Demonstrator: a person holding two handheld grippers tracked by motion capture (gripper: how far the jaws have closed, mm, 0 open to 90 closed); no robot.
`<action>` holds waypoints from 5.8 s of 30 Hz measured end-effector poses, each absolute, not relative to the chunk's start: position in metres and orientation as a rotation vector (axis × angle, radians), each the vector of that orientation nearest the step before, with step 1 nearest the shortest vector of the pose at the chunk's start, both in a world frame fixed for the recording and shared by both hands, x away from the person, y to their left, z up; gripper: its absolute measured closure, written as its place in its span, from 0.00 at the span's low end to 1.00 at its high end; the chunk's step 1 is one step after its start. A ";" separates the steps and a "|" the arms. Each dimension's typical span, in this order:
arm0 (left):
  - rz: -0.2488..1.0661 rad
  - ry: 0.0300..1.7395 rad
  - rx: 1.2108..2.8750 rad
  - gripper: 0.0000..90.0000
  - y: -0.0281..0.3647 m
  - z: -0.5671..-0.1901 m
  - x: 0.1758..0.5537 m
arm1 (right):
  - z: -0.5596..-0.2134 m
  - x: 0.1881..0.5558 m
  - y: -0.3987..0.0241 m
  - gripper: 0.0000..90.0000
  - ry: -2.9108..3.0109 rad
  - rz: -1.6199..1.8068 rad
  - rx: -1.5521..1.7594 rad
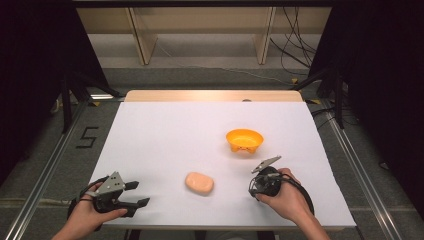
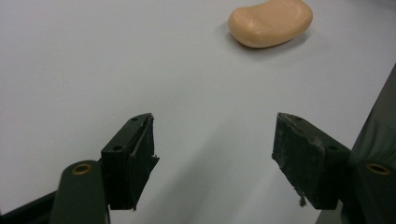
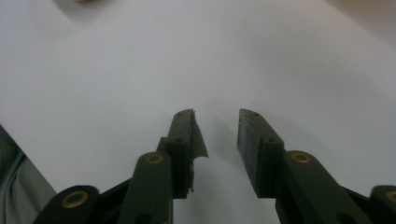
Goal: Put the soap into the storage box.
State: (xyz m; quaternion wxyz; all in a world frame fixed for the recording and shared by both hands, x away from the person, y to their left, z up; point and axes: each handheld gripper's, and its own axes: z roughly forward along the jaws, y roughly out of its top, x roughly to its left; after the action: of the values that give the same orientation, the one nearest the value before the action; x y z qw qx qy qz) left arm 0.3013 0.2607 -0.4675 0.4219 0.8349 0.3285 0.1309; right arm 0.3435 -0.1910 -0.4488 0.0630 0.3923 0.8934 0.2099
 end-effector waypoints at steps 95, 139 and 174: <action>0.360 0.817 2.094 0.32 0.268 -0.466 0.296 | -0.430 0.406 -0.036 0.41 3.054 0.322 0.667; 0.366 0.811 2.092 0.32 0.269 -0.466 0.296 | -0.456 0.414 -0.008 0.33 3.087 0.228 0.606; 0.353 0.823 2.080 0.32 0.268 -0.467 0.295 | -0.464 0.410 0.001 0.37 3.048 0.171 0.453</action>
State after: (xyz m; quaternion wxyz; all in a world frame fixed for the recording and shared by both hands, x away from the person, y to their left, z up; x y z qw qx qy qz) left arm 0.2945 0.2680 -0.4666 0.4247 0.8316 0.3289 0.1412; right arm 0.4100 0.0007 -0.4638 0.0277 0.1467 0.9872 0.0552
